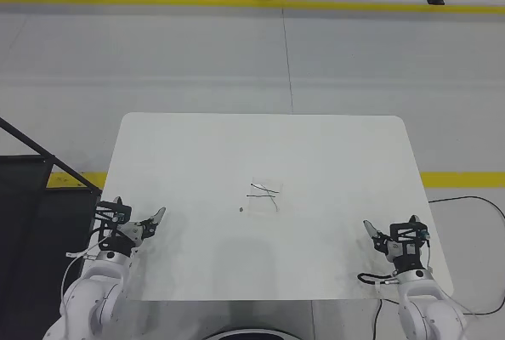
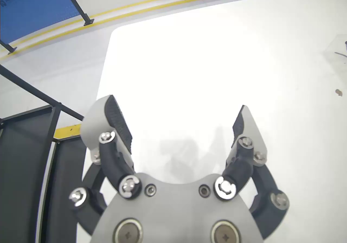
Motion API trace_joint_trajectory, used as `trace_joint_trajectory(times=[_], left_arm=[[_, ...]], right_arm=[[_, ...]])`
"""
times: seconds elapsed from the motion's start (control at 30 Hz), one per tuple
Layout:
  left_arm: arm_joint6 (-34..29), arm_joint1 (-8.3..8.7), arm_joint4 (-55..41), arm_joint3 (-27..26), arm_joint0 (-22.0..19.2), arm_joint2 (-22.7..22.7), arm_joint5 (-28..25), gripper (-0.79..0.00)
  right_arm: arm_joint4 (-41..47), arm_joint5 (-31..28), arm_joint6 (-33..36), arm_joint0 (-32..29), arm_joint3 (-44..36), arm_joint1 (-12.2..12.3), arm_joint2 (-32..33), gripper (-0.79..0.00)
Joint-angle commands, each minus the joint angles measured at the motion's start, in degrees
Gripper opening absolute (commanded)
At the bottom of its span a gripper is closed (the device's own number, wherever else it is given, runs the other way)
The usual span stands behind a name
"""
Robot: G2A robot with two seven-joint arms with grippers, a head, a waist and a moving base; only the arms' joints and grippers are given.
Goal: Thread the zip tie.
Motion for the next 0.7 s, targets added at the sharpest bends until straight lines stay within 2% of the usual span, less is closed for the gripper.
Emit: trace_joint_trajectory(times=[0.0,0.43,0.67], left_arm=[[0.0,0.00,0.0,0.0,0.0,0.0,0.0,-0.001],[0.0,0.00,0.0,0.0,0.0,0.0,0.0,0.000],[1.8,0.15,1.7,-2.0,1.5,-0.1,-4.8,0.000]], right_arm=[[0.0,0.0,0.0,0.0,0.0,0.0,0.0,0.000],[0.0,0.0,0.0,0.0,0.0,0.0,0.0,0.000],[0.0,0.0,0.0,0.0,0.0,0.0,0.0,0.000]])
